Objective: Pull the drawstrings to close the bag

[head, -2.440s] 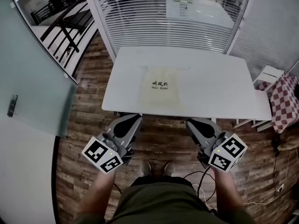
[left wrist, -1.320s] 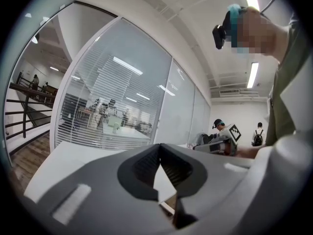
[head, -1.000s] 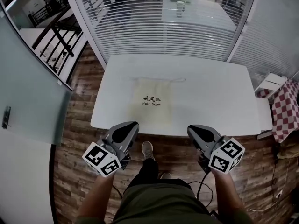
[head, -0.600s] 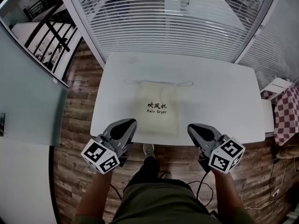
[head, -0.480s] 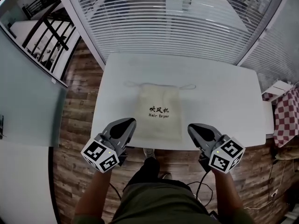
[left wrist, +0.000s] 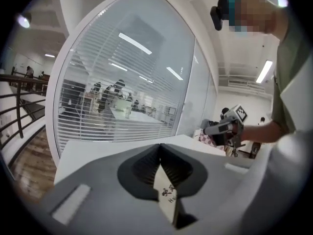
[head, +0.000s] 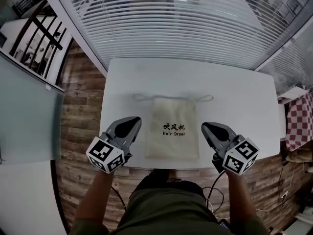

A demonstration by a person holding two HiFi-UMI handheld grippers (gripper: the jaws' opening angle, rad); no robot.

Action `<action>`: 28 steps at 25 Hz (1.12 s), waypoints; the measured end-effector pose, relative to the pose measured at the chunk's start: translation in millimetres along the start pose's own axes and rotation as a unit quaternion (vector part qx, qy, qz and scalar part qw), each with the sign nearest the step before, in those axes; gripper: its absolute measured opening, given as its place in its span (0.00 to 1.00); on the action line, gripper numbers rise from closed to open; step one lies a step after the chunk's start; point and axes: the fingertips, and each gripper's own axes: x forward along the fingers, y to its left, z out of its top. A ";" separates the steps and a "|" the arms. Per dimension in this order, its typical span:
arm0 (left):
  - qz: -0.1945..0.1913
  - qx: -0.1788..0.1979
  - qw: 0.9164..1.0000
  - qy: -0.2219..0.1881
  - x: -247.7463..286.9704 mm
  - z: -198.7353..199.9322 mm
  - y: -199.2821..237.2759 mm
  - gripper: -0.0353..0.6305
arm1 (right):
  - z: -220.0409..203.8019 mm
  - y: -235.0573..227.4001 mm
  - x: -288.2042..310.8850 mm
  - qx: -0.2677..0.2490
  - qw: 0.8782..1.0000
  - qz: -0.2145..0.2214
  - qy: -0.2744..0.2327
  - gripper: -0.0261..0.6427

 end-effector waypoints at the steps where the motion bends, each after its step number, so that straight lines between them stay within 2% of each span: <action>1: 0.001 0.016 1.000 0.011 4.5 -2.8 7.6 0.06 | 1.4 -3.0 5.5 -0.004 1.000 -0.002 0.001 0.05; 4: 0.001 0.065 0.997 0.046 18.8 -12.6 25.7 0.06 | 2.5 -13.7 18.4 -0.020 1.000 -0.009 0.010 0.05; 7: -0.009 0.097 0.993 0.072 32.0 -20.3 37.6 0.06 | -0.5 -27.8 28.4 -0.034 0.999 -0.013 0.022 0.05; 14: -0.016 0.136 0.984 0.113 61.7 -42.8 64.7 0.06 | -14.0 -64.3 49.1 -0.066 0.996 -0.019 0.053 0.05; 18: -0.017 0.161 0.977 0.138 78.4 -56.4 74.7 0.06 | -24.1 -88.9 62.7 -0.119 0.989 -0.017 0.083 0.05; 22: -0.013 0.206 0.962 0.181 96.2 -78.9 87.3 0.07 | -38.5 -116.0 78.5 -0.190 0.974 -0.008 0.124 0.06; 25: -0.019 0.245 0.944 0.220 112.6 -97.5 96.5 0.11 | -52.2 -141.6 89.3 -0.250 0.955 -0.007 0.160 0.06; 28: -0.039 0.287 0.923 0.253 124.4 -111.6 101.2 0.12 | -65.7 -164.6 98.4 -0.293 0.936 0.000 0.195 0.06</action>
